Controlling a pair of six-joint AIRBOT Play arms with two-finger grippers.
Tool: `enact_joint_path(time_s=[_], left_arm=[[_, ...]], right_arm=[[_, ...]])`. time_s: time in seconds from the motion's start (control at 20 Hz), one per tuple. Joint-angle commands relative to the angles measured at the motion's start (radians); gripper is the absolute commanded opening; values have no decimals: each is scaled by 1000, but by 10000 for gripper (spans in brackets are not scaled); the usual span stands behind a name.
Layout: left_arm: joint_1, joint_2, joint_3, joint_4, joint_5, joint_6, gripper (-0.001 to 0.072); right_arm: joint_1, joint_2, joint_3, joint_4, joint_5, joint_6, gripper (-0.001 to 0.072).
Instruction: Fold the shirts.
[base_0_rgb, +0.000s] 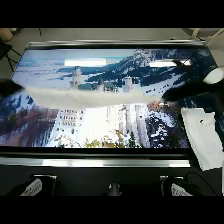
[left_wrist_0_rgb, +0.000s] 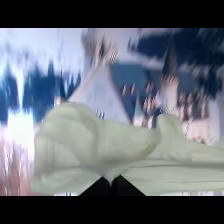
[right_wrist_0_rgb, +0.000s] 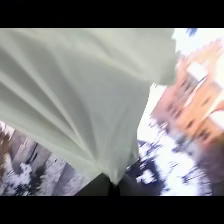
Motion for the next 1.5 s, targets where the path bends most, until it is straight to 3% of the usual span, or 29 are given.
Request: enact_joint_path(time_s=[0.0, 0.1, 0.3, 0.55, 0.75, 1.05, 1.25, 1.45], left_arm=[[1, 211, 389, -26, 119, -64, 25], [1, 305, 486, -26, 167, -134, 25], [2, 436, 496, 14, 183, -156, 24], [2, 449, 496, 70, 48, -164, 24], [2, 424, 496, 74, 34, -180, 24], [0, 190, 451, 73, -234, -188, 24], [-26, -12, 216, 74, -229, -157, 24], [-127, -237, -46, 74, -35, -122, 24]], right_arm=[[-5, 277, 421, -279, -56, 42, 17], [-5, 406, 548, -335, -122, 115, 17], [-5, 569, 579, -377, -87, 117, 17], [-5, 579, 579, -435, 58, 116, 17], [-5, 544, 579, -435, 106, 85, 17], [-5, 229, 576, -394, 374, 64, 17], [-4, -105, 492, -380, 435, 65, 17], [3, -405, 444, -336, 372, 68, 17]])
